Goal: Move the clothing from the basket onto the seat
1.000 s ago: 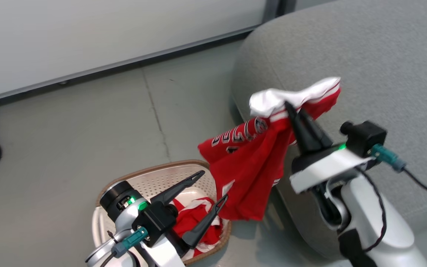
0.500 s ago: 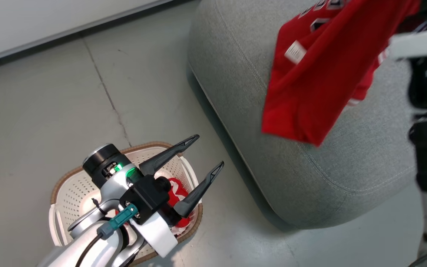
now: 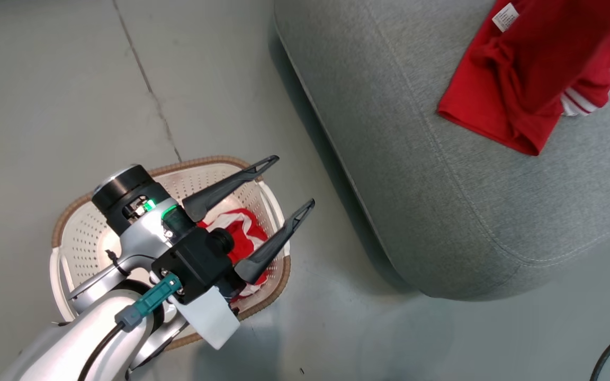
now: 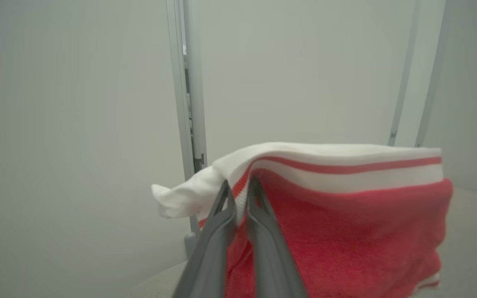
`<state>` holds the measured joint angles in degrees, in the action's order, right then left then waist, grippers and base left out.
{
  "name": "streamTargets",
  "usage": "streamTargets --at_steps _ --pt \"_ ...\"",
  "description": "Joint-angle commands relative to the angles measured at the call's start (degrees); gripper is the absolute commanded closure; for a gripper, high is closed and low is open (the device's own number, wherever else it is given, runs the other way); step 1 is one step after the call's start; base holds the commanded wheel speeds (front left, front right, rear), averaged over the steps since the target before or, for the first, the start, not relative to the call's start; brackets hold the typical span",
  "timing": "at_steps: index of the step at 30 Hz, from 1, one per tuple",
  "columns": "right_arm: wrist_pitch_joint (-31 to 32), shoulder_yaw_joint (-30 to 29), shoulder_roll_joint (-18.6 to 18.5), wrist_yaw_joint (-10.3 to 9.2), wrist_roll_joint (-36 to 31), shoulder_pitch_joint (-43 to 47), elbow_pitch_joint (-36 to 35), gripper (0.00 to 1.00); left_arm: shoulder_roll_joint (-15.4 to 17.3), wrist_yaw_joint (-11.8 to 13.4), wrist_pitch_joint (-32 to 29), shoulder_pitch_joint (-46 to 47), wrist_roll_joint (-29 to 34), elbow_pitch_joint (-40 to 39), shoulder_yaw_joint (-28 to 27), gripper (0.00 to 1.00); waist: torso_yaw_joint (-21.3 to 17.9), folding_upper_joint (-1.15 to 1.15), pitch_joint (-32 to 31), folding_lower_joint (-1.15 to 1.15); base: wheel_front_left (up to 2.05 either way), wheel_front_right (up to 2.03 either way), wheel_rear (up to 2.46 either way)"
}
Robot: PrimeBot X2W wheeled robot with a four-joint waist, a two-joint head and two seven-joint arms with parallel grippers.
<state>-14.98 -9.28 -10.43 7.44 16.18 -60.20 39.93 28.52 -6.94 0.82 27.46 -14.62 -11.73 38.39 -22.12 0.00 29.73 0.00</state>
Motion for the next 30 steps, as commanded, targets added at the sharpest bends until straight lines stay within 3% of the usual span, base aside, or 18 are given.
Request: streamTargets --at_steps 1,6,12,13,14,15,21,30 --pt "-0.2 -0.6 0.2 0.09 0.4 1.3 1.0 1.0 0.4 -0.1 -0.1 0.8 0.3 -0.4 -0.2 0.0 0.6 0.0 2.1 0.0 0.0 0.0 0.0" --pt "-0.2 -3.0 2.2 0.1 0.6 4.7 7.5 1.0 1.2 -0.2 -0.3 1.8 0.3 -0.8 0.1 0.0 1.5 0.0 4.4 0.0 0.0 0.0 0.0" --pt "-0.2 -5.1 3.6 0.09 0.2 7.9 8.6 1.0 1.3 -0.3 0.5 2.1 -0.4 0.0 0.5 0.0 2.1 0.0 4.1 0.0 0.0 0.0 0.0" --pt "-0.2 -5.3 3.8 0.09 0.2 8.2 8.2 0.7 1.2 -0.3 0.7 2.0 -0.6 0.4 0.6 0.0 2.2 0.0 3.6 0.0 0.0 0.0 0.0" --pt "-0.2 -5.5 3.7 0.09 -0.1 8.7 7.8 0.25 1.0 -0.1 1.0 1.8 -0.7 0.6 0.7 0.0 2.3 0.0 3.2 0.0 0.0 0.0 0.0" --pt "-0.2 -5.5 3.7 0.09 -0.4 9.3 7.5 0.0 0.7 0.1 1.4 1.6 -0.8 1.0 0.7 0.0 2.4 0.0 2.6 0.0 0.0 0.0 0.0" --pt "-0.2 -4.8 3.8 0.08 -3.0 16.0 2.8 0.0 -1.5 1.7 4.0 -1.2 -2.0 4.0 1.3 0.0 3.5 0.0 -3.3 0.0 0.0 0.0 0.0" --pt "-0.2 0.0 5.1 0.08 -3.9 29.4 -4.7 0.0 -4.6 7.3 8.6 -7.6 -6.1 8.9 -1.5 0.0 7.4 0.0 -12.1 0.0 0.0 0.0 0.0"
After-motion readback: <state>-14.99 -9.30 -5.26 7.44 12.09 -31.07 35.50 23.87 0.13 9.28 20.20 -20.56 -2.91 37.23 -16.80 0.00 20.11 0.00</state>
